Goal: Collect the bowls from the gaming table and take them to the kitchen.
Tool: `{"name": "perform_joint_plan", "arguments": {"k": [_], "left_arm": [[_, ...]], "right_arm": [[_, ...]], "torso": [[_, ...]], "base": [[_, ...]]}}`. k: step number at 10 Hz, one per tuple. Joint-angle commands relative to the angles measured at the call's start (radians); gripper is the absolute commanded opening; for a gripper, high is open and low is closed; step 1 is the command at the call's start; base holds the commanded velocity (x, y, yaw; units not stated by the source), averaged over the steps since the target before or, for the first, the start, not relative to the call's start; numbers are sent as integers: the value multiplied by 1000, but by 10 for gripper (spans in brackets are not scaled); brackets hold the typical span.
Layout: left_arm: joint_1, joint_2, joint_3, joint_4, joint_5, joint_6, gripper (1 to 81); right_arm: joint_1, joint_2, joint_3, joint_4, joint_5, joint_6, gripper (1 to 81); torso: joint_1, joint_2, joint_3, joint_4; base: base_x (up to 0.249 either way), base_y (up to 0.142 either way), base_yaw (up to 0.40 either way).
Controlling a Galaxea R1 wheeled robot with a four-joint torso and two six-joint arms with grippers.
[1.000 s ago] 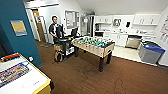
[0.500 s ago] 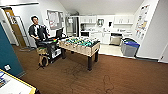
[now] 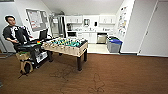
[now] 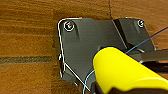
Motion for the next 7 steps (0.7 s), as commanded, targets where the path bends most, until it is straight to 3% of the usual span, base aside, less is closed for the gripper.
{"name": "perform_joint_plan", "arguments": {"k": [1,4,7], "left_arm": [[-32,-28,-10,1,32,-4,10],[-32,-31,-10,4,29,-4,10],[-32,-32,-10,9,20,-4,10]], "right_arm": [[34,-5,3,-12,-54,-3,10],[35,-5,2,-12,-52,-3,10],[41,-5,3,-15,-54,-4,10]], "torso": [[0,0,0,0],[0,0,0,0],[0,0,0,0]], "base": [[0,0,-397],[0,0,-217],[0,0,0]]}}
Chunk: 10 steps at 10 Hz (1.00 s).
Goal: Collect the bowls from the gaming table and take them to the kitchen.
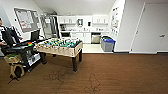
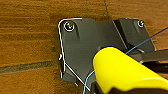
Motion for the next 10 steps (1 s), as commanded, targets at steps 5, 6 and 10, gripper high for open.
{"name": "perform_joint_plan", "arguments": {"k": [5,6,10], "left_arm": [[-35,-26,-5,9,23,-4,10],[-35,-26,-5,11,22,-4,10],[-35,-24,-4,11,22,-3,10]], "right_arm": [[38,-5,3,-14,-54,-5,10],[39,-3,3,-16,-54,-5,10],[39,-3,3,-18,-54,-5,10]], "torso": [[0,0,0,0],[0,0,0,0],[0,-2,1,0]], "base": [[0,0,0],[0,0,0],[86,0,0]]}}
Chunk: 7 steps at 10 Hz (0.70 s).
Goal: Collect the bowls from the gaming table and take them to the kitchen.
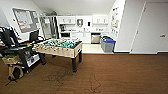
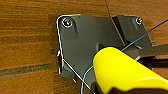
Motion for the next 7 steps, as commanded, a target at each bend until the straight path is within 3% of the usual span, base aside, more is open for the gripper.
{"name": "perform_joint_plan", "arguments": {"k": [1,7], "left_arm": [[-43,-25,-8,8,26,-3,10],[-41,-23,-8,8,26,-4,10]], "right_arm": [[46,-4,3,-13,-46,-5,10],[46,-1,3,-18,-46,-5,10]], "torso": [[0,0,0,0],[1,0,0,0]], "base": [[132,0,0],[128,0,0]]}}
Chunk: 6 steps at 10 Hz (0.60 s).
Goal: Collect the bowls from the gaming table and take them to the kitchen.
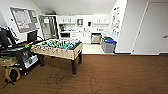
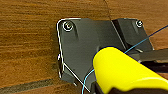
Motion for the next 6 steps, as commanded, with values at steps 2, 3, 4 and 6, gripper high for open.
{"name": "perform_joint_plan", "arguments": {"k": [2,3,4,6], "left_arm": [[-33,-23,-9,8,29,-4,10],[-33,-23,-9,8,29,-3,10],[-31,-23,-5,8,29,-4,10],[-30,-23,-9,8,29,-3,10]], "right_arm": [[33,-7,1,-12,-52,-5,10],[32,-7,1,-12,-52,-5,10],[30,-7,1,-12,-52,-5,10],[30,-7,3,-12,-52,-5,10]], "torso": [[1,0,0,0],[-1,0,0,0],[-1,-1,0,0],[-1,0,0,0]], "base": [[98,-69,0],[91,-102,0],[89,-102,0],[80,-101,0]]}}
